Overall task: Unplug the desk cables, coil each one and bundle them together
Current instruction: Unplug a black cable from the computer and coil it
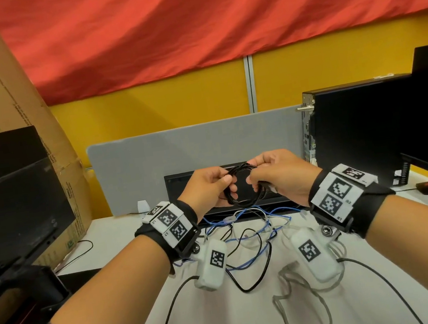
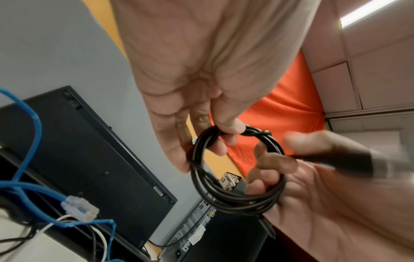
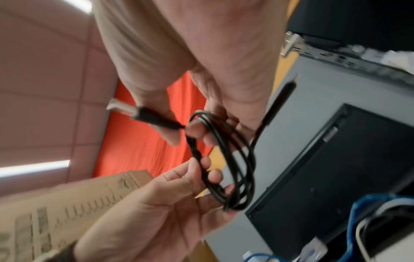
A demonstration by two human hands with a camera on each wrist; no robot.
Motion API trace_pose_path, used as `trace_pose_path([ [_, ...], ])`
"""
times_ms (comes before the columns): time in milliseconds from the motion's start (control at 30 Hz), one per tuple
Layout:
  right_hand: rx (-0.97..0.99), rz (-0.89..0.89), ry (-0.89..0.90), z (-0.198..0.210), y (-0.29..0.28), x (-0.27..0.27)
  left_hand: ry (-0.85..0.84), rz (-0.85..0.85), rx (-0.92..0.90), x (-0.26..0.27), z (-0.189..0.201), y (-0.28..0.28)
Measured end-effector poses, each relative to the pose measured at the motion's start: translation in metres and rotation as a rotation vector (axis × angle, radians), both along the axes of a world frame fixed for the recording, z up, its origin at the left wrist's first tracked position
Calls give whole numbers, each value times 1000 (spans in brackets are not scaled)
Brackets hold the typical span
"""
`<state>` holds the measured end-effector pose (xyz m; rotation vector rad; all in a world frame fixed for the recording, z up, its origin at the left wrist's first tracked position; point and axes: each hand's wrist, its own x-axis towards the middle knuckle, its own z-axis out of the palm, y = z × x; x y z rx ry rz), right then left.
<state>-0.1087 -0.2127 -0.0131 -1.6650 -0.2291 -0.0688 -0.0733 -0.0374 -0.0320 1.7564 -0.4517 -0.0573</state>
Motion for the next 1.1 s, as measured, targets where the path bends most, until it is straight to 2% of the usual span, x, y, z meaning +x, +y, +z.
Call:
trace_pose_path([
  [100, -181, -55, -40, 1, -2, 0, 26, 43, -28, 1, 0, 2],
  [167, -300, -35, -65, 3, -4, 0, 40, 73, -38, 1, 0, 5],
  [300, -672, -25, -155, 2, -6, 3, 73, 93, -32, 0, -1, 11],
  [367, -767, -10, -166, -2, -3, 5, 78, 107, -18, -1, -2, 14],
  [467, -731, 95, -149, -7, 5, 5, 97, 111, -27, -2, -4, 21],
  [633, -454, 274, -26, -19, 21, 7, 150, 90, 43, -5, -4, 46],
  [767, -297, 234, 86, -40, 52, 11, 151, 137, 212, -6, -5, 76],
  [867, -304, 127, 112, -56, 81, 16, 98, 178, 391, -8, -11, 99],
  [933, -263, 144, 190, -66, 98, 17, 113, 198, 465, -8, -19, 115],
  [1000, -271, 178, 252, -73, 112, 16, 186, 228, 523, -7, -31, 133],
  [1100, -470, 142, 191, -77, 119, 19, 347, 252, 592, -6, -56, 163],
])
